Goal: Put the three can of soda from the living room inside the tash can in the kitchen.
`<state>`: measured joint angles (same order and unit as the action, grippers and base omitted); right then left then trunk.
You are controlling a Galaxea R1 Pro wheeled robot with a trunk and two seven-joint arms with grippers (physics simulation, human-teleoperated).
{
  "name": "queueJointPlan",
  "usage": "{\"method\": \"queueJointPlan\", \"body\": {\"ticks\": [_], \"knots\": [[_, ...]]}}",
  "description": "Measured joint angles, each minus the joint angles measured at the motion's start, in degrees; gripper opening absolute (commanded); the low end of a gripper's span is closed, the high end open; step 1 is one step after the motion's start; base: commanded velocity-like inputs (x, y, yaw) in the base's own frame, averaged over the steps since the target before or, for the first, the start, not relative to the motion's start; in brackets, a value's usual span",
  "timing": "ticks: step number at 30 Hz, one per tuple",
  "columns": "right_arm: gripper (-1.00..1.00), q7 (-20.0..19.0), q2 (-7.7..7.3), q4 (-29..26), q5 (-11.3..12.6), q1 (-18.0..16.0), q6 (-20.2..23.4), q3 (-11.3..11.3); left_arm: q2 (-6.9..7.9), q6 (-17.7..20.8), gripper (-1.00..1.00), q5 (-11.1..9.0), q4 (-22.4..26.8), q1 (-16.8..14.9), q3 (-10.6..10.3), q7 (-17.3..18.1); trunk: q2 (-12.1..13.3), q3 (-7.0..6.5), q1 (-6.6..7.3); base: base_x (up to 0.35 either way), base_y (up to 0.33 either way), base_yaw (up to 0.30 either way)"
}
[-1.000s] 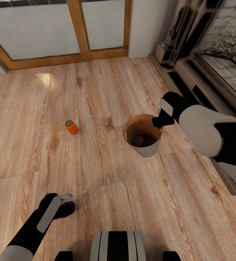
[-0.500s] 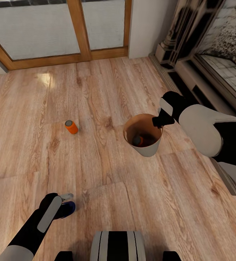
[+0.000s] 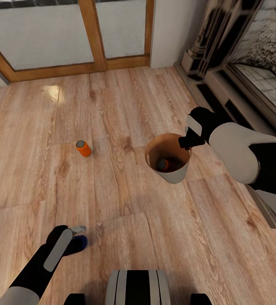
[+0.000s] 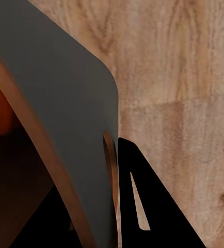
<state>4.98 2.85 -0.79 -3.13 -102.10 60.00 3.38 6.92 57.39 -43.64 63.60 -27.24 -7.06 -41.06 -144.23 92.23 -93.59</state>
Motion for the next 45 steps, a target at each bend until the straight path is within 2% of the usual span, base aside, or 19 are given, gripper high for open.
{"method": "queueJointPlan", "body": {"ticks": [1,3,17,25,33,45], "knots": [[-1.0,0.0,-0.01,0.0,0.0,0.0,0.0,0.0,-0.01,-0.2,-1.0,-0.1,0.1,0.0,0.0,0.0,0.0,0.0,0.0,0.0,0.0,0.0],[-1.0,0.0,-0.02,0.0,-0.1,0.1,0.0,0.1,0.01,0.1,-1.0,0.9,0.1,0.0,0.1,0.0,0.0,0.0,0.0,0.0,0.0,0.0],[-1.0,-0.1,0.13,0.0,-0.1,0.2,0.0,0.1,0.03,0.1,-1.0,0.9,0.4,0.1,-0.1,0.0,0.0,0.0,0.0,0.0,0.0,0.0],[-1.0,-0.1,0.15,0.0,0.0,0.3,0.0,0.0,0.02,0.2,-1.0,0.6,4.4,0.1,-0.1,0.0,0.0,0.0,0.0,0.0,0.0,0.0],[-1.0,-0.1,0.16,0.0,-0.1,0.3,0.0,0.1,0.03,0.3,-1.0,0.5,5.2,0.1,-0.1,-0.1,0.0,0.0,0.0,0.0,0.0,0.0],[-1.0,-0.1,-0.01,-0.1,0.0,0.5,0.0,-0.1,0.0,2.6,-1.0,0.5,17.3,0.3,0.3,-0.3,0.0,0.0,0.0,0.0,0.0,0.0]]}}
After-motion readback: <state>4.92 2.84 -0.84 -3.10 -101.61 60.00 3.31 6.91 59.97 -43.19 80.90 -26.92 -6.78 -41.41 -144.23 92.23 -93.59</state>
